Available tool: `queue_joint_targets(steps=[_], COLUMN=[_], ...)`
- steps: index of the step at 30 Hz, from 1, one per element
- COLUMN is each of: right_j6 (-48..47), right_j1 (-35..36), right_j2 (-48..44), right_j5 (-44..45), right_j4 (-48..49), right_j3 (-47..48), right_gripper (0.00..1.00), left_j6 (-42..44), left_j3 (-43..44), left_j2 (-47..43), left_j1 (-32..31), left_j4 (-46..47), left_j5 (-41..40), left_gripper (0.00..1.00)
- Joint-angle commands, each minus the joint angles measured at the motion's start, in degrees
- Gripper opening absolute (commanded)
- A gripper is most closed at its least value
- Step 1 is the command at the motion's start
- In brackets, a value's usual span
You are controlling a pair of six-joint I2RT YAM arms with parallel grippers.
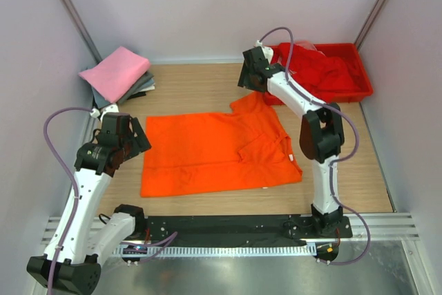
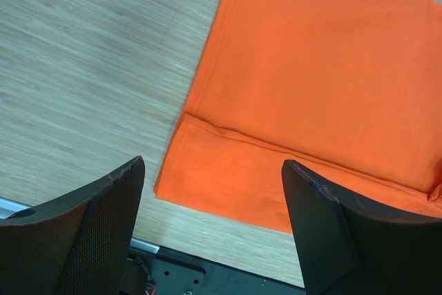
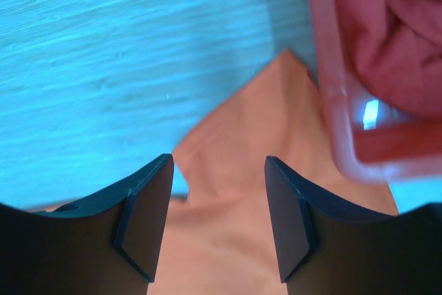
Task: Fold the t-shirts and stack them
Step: Fold the tshirt
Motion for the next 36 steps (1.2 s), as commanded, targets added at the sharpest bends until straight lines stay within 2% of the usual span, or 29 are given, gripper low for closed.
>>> queue_joint_targets(steps=[1,7,10,18,22,25,26,27,29,30,32,33,36], right_j6=[-6.45,-6.36,-5.92,-5.05,-3.38,-1.97,-1.79,-1.36,-1.09,-1.0,-1.0,-0.91,-1.26], right_j1=[-0.05,0.04,0.04,0.04,0.04,0.3,0.21,0.3,0.3,0.3,0.39,0.3,0.3], right_j2=[7.97,18.62,21.52,25.92,26.28,25.75,25.4,25.31,25.31,25.39,25.39,24.96,22.85], right_j5=[0.97,2.64,2.91,2.38,2.64,1.51,0.98,0.19,-0.6,-0.87,-1.92,-2.01,-4.65], right_j4=[-6.23,-9.66,-10.29,-9.67,-10.11,-8.72,-8.01,-7.39,-6.25,-6.07,-5.54,-5.54,-2.04], right_j3=[11.15,22.95,25.25,25.52,22.55,18.77,17.71,16.91,15.41,15.06,14.71,14.53,11.38], right_gripper=[0.62,0.65,0.66,0.68,0.67,0.56,0.48,0.36,0.25,0.17,0.11,0.05,0.01], left_j6=[0.62,0.62,0.54,0.36,0.27,0.27,0.27,0.27,0.27,0.27,0.18,0.18,0.36], left_j3=[0.0,0.01,0.01,0.01,0.09,0.01,0.01,0.01,0.01,0.01,0.09,0.01,-0.43], left_j2=[-0.59,-0.32,-0.41,-0.41,-0.41,-0.41,-0.41,-0.32,-0.06,0.03,0.64,0.82,2.84], left_j1=[0.44,0.44,0.44,0.44,0.53,0.53,0.53,0.53,0.53,0.53,0.53,0.53,0.88], left_j4=[2.6,2.52,2.6,2.43,2.34,2.34,2.34,2.25,2.34,2.34,2.25,2.34,3.83], left_j5=[0.52,0.34,0.34,-0.1,-0.27,-0.27,-0.36,-0.36,-0.36,-0.36,-0.45,-0.45,-0.27], left_gripper=[0.81,0.8,0.8,0.79,0.79,0.79,0.79,0.79,0.79,0.79,0.79,0.79,0.8])
